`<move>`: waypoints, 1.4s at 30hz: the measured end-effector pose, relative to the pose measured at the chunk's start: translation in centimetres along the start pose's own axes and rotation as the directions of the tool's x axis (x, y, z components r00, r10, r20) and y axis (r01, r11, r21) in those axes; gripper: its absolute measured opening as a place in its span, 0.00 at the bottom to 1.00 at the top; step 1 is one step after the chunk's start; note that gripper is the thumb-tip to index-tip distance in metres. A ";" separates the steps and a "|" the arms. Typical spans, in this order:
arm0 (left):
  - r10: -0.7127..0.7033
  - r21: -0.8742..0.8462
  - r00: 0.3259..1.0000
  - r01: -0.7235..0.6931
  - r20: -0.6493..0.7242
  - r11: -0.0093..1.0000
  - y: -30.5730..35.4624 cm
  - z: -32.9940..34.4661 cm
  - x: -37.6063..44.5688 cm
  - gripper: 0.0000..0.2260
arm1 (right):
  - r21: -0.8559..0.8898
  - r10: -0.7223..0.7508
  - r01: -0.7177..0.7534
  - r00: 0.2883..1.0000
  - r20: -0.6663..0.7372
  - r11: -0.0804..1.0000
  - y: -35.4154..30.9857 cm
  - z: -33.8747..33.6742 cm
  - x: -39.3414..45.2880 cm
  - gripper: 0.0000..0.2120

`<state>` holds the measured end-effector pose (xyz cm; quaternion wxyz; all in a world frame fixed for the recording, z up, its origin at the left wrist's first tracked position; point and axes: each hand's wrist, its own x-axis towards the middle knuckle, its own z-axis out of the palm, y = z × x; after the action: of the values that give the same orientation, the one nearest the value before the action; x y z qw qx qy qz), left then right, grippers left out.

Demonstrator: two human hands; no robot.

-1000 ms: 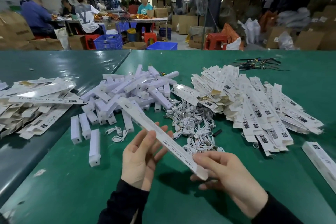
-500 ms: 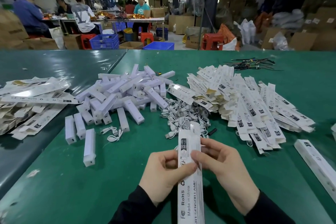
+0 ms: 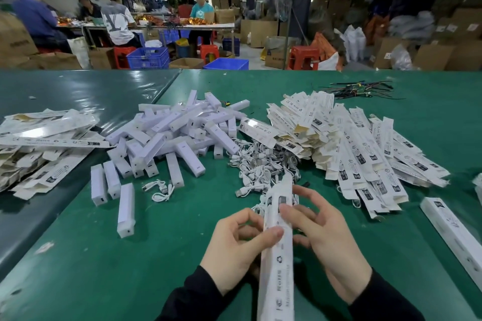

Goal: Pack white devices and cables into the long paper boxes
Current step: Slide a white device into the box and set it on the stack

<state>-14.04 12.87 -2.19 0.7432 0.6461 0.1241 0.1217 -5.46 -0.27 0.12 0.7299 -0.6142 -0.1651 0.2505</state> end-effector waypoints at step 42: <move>0.141 -0.138 0.985 -0.127 0.097 0.982 -0.1 0.1 0.0 0.28 | -0.312 -0.313 0.356 0.933 0.179 0.881 1.2 0.0 -0.3 0.15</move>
<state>-14.04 12.73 -2.26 0.7798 0.6081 0.0325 0.1450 -5.91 -0.27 -1.03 0.6336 -0.6763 -0.3540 0.1256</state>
